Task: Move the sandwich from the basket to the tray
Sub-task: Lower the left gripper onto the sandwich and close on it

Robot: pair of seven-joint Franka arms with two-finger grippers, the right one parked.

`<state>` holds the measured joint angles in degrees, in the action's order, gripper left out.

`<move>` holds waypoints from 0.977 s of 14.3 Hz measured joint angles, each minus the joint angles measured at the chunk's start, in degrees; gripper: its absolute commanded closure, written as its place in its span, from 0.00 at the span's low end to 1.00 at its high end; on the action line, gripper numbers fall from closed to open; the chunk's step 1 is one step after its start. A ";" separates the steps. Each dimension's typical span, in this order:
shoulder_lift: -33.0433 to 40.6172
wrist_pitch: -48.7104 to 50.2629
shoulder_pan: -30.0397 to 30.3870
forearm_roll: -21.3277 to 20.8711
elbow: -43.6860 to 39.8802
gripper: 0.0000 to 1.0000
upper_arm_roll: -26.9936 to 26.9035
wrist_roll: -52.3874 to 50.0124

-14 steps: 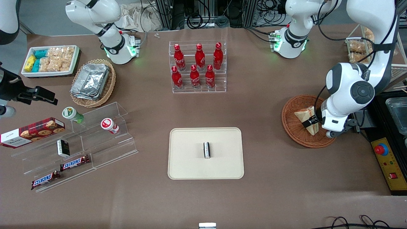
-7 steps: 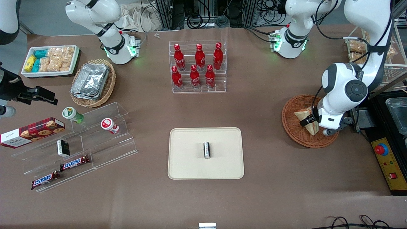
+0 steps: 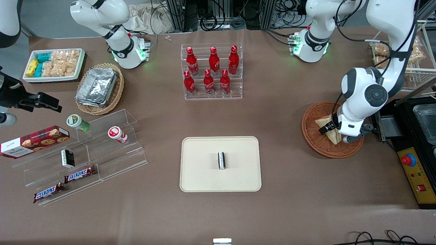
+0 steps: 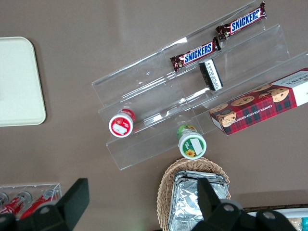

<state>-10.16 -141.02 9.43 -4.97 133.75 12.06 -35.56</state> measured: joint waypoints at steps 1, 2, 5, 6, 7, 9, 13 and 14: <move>-0.01 -0.01 0.00 0.00 0.05 0.00 -0.02 0.00; -0.02 -0.01 0.00 0.00 0.08 0.00 -0.06 0.00; 0.06 -0.34 0.05 0.00 -0.09 0.00 -0.22 -0.64; 0.19 -0.21 0.07 0.00 -0.38 0.00 -0.25 -1.14; 0.36 0.50 0.09 -0.43 -0.94 0.00 -0.27 -1.39; 0.92 4.82 0.11 -3.08 -2.88 0.00 -0.29 -2.44; 1.49 7.15 0.12 -4.66 -2.67 0.00 -0.30 -4.46; 1.21 5.70 0.12 -4.66 -1.56 0.00 -0.39 -5.09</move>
<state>-8.95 -135.31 9.55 -9.63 132.19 11.66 -40.65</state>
